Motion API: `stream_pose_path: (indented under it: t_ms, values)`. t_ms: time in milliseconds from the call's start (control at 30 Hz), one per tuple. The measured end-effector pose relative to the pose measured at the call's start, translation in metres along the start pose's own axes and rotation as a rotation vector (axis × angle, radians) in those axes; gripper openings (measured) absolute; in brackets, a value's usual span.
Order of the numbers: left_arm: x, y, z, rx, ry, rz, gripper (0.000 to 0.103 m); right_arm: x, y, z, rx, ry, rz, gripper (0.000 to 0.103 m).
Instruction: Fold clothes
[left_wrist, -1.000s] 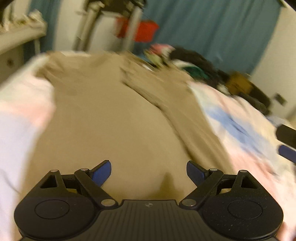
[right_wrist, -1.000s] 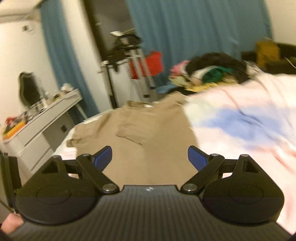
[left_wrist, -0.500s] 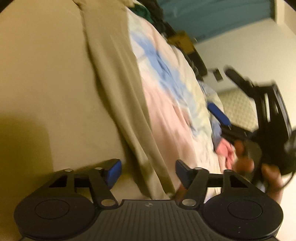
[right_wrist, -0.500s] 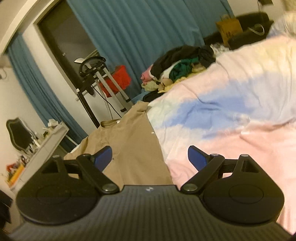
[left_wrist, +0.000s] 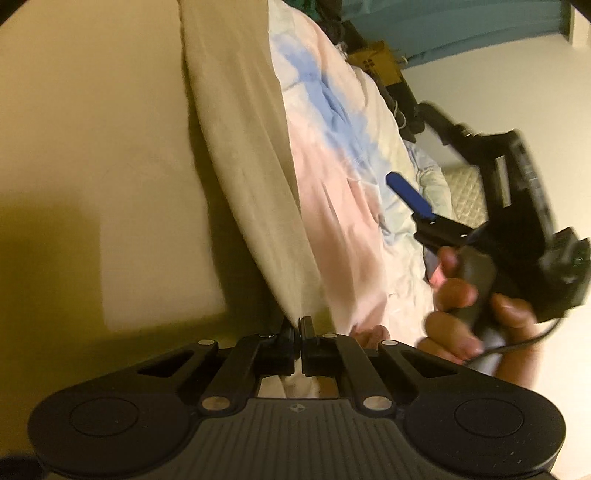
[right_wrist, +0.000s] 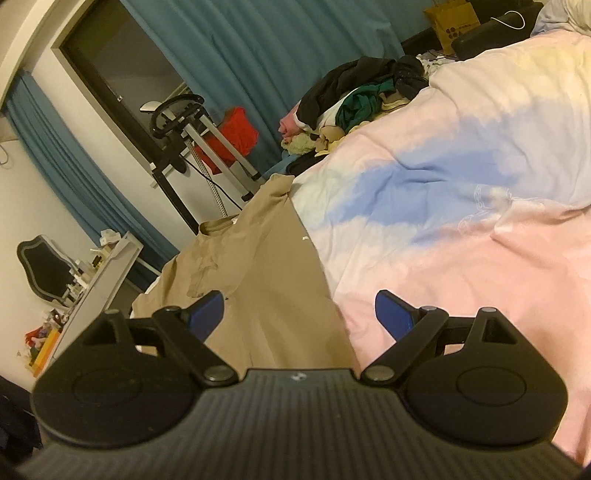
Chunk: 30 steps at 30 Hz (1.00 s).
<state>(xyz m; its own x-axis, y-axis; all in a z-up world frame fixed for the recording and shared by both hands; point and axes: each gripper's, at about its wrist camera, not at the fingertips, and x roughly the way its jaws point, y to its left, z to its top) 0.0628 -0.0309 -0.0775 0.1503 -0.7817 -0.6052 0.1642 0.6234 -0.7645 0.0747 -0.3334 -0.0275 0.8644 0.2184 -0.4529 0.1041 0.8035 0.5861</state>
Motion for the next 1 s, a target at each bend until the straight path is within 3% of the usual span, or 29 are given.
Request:
stream_pose_path:
  t_ms: [200,333,433,500,533,567,700,833,1000]
  values:
    - [-0.032,0.004,-0.005,0.041,-0.033,0.156,0.002,0.011,0.006,-0.003,-0.045,0.027,-0.035,0.090]
    - [-0.025,0.009,-0.007,0.093,-0.052,0.263,0.002,0.013,0.011,-0.006,-0.073,0.028,-0.041,0.090]
    - [-0.034,0.010,-0.010,0.105,-0.082,0.264,0.007,0.011,0.015,-0.009,-0.093,0.023,-0.034,0.090]
    - [-0.043,0.009,-0.011,0.109,-0.104,0.258,0.014,0.009,0.018,-0.011,-0.107,0.020,-0.030,0.090]
    - [-0.047,0.009,-0.012,0.111,-0.115,0.254,0.024,0.009,0.019,-0.012,-0.113,0.019,-0.027,0.090]
    - [-0.051,0.009,-0.012,0.113,-0.126,0.251,0.041,0.007,0.021,-0.013,-0.121,0.012,-0.021,0.090]
    - [-0.067,0.006,-0.010,0.109,-0.177,0.233,0.055,-0.001,0.032,-0.017,-0.155,-0.024,0.002,0.090]
    - [-0.108,0.015,0.020,0.063,-0.291,0.256,0.083,-0.008,0.048,-0.027,-0.202,-0.067,0.027,0.090]
    - [-0.156,0.057,0.083,-0.062,-0.474,0.331,0.089,0.001,0.065,-0.040,-0.257,-0.068,0.036,0.090]
